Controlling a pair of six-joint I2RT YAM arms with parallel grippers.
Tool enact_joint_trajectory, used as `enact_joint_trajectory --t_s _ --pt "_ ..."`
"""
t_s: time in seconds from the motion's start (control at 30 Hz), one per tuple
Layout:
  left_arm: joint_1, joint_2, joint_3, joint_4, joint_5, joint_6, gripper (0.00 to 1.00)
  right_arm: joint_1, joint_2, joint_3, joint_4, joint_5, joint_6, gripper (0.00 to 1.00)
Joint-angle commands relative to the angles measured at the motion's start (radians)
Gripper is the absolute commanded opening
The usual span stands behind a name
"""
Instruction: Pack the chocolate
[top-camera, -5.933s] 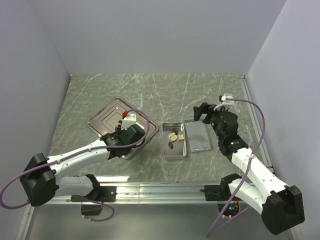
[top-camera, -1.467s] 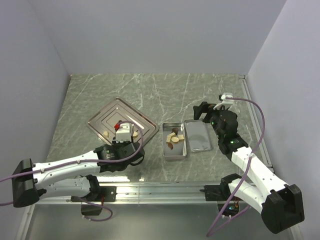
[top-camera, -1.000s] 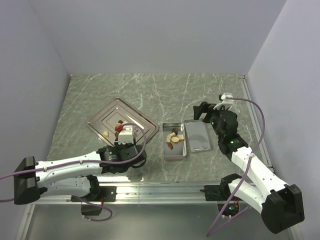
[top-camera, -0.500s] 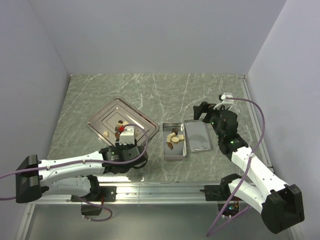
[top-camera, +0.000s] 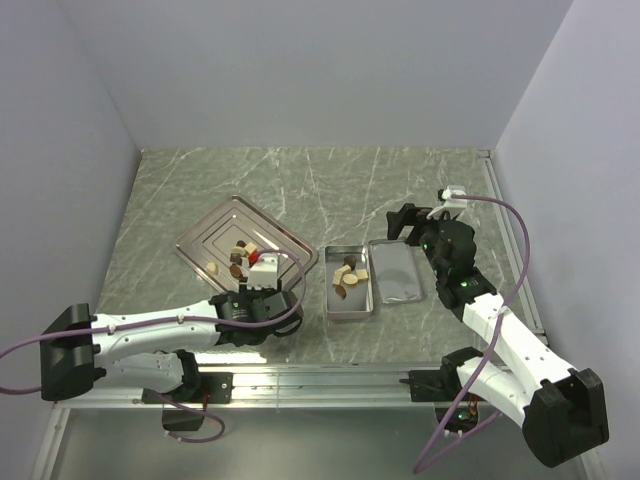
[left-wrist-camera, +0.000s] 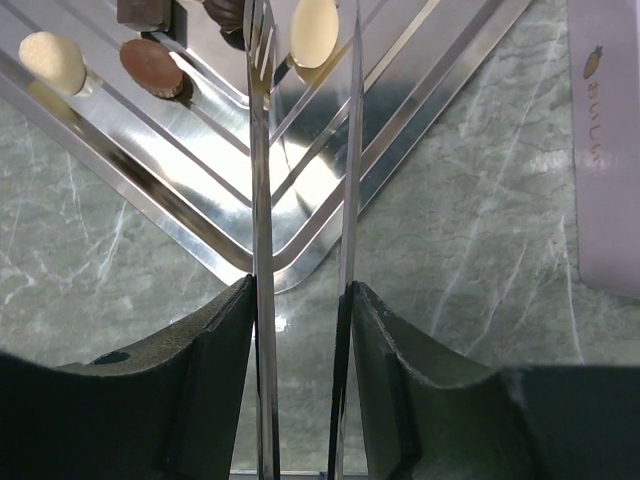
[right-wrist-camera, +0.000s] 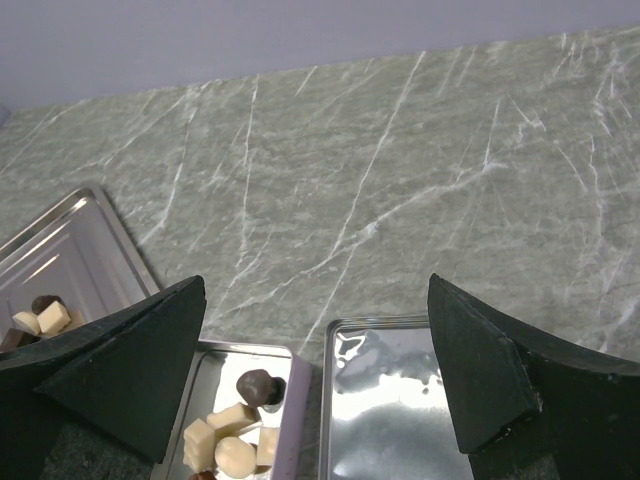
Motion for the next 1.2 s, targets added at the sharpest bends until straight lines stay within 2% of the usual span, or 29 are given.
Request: enact_joint_trajectory --t_s 0.0,0.27,0.53,0.63,0.9,1.17 --pt "0.010 -0.008 0.021 0.055 0.012 0.038 0.48 -0.002 -0.015 0.043 0.014 0.000 -0.015 0.98" --pt "0.031 0.007 0.016 0.073 0.037 0.061 0.41 -0.002 -0.018 0.041 0.016 0.002 -0.015 0.98" --pt "0.033 -0.005 0.013 0.071 0.032 0.061 0.22 -0.002 -0.016 0.041 0.014 0.002 -0.015 0.98" --pt "0.033 -0.009 0.019 0.059 0.018 0.055 0.18 0.000 -0.016 0.040 0.016 0.003 -0.015 0.98" --pt "0.031 -0.083 0.032 0.090 0.006 0.110 0.18 -0.002 -0.012 0.044 0.014 0.000 -0.015 0.98" --pt "0.044 -0.121 0.033 0.309 0.118 0.343 0.18 -0.002 -0.015 0.043 0.017 -0.003 -0.015 0.98"
